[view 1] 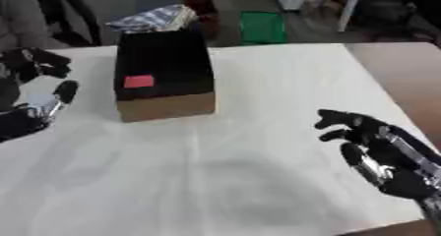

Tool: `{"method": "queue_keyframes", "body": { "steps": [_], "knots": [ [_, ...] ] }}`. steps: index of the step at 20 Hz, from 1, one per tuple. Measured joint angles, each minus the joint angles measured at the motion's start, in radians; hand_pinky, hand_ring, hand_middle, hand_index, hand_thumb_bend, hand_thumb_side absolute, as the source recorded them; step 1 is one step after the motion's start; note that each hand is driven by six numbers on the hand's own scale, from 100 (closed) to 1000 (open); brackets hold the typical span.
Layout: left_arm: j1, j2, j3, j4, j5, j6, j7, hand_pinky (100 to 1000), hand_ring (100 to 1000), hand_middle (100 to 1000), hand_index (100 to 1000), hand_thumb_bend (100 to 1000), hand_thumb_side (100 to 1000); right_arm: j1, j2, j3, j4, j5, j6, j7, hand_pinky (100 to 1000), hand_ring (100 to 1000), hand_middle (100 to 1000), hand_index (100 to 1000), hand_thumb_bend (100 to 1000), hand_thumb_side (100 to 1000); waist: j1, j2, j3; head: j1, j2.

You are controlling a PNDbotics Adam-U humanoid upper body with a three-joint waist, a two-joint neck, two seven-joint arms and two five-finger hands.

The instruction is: Pick up objects on the table and place them in the box.

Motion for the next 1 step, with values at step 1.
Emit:
{"method": "queue_keyframes", "body": {
  "steps": [1],
  "knots": [
    [0.011, -0.016, 0.000, -0.003, -0.003, -0.001, -0.011, 692, 774, 555, 687, 313, 440, 0.000, 0.001, -0.004, -0.002, -0.003, 0.001, -0.005, 774, 1000, 770, 861, 100, 547, 0.000, 0.000, 0.000, 0.000, 0.002]
  ]
}}
